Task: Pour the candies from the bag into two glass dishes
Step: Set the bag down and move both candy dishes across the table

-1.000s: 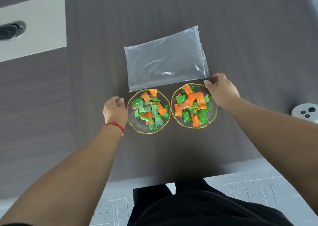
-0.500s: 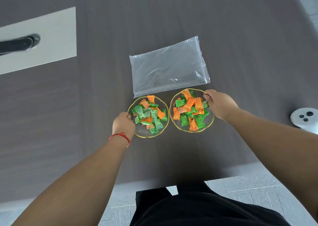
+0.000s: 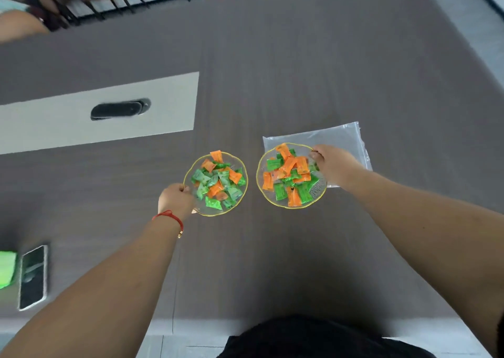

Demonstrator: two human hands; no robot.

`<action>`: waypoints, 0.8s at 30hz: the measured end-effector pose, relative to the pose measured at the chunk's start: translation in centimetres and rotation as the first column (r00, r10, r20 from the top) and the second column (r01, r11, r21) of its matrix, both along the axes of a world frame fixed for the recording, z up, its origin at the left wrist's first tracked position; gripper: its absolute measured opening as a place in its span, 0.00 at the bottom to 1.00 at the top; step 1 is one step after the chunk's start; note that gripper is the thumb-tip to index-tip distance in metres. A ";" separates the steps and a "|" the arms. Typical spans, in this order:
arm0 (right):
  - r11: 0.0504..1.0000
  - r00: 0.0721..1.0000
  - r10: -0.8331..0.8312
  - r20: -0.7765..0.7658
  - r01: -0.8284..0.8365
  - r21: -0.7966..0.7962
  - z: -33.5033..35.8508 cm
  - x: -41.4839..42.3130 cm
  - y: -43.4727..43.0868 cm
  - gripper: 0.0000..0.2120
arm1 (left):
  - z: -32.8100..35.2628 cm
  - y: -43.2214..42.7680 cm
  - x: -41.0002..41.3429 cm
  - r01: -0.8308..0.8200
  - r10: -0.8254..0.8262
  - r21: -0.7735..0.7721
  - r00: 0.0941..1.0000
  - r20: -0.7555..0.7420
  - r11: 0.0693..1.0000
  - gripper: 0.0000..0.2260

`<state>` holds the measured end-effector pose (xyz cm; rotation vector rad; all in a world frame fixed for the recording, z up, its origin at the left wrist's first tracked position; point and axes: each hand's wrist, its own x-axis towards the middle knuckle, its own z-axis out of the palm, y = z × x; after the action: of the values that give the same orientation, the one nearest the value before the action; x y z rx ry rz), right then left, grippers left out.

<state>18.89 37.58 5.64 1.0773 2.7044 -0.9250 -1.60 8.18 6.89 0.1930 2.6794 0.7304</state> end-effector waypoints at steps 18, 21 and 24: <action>0.999 0.997 -0.005 -0.073 0.009 0.048 5.1 -26.5 -3.4 0.17 | 4.2 -4.1 -26.5 -0.226 0.170 0.273 0.962 0.214 0.935 0.08; 0.998 0.997 -0.055 -0.062 0.057 0.039 4.6 -30.1 -3.2 0.17 | 4.4 -3.0 -29.3 -0.241 0.185 0.308 0.962 0.200 0.920 0.12; 0.992 0.990 -0.127 -0.066 0.127 0.000 3.6 -33.3 -2.9 0.16 | 3.8 -1.3 -31.8 -0.284 0.205 0.364 0.949 0.240 0.887 0.12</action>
<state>-14.45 34.64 9.22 1.2550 2.7172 -0.9913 -33.39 6.84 10.71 -0.1196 2.3656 1.2989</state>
